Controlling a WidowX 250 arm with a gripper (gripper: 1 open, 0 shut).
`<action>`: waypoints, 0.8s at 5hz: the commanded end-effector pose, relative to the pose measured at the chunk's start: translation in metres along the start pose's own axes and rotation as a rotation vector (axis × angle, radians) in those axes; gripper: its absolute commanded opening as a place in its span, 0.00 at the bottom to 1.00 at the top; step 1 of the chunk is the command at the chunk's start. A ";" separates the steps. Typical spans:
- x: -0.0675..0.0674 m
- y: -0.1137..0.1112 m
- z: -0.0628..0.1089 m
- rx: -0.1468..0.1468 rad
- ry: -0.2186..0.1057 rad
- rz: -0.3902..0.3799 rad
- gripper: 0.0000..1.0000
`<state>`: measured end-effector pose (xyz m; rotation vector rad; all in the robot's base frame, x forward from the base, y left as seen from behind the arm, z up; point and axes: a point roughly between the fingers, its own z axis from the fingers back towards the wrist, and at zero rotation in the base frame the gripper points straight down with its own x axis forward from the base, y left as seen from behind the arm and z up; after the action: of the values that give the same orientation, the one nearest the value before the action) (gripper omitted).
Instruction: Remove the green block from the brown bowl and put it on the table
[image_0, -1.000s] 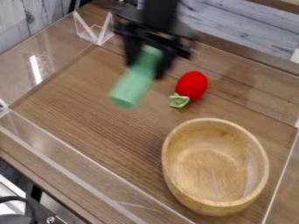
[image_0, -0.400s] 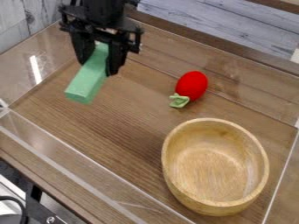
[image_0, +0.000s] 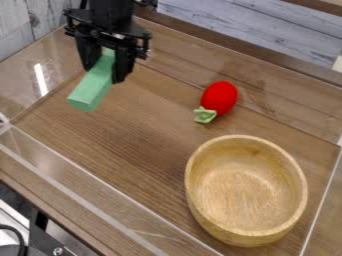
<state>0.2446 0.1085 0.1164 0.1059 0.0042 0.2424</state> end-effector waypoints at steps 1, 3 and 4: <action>0.012 -0.005 -0.006 0.011 -0.051 0.005 1.00; 0.011 -0.016 -0.053 0.022 -0.042 -0.030 1.00; 0.012 -0.016 -0.076 0.023 -0.042 -0.063 1.00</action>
<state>0.2547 0.1008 0.0328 0.1258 -0.0053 0.1717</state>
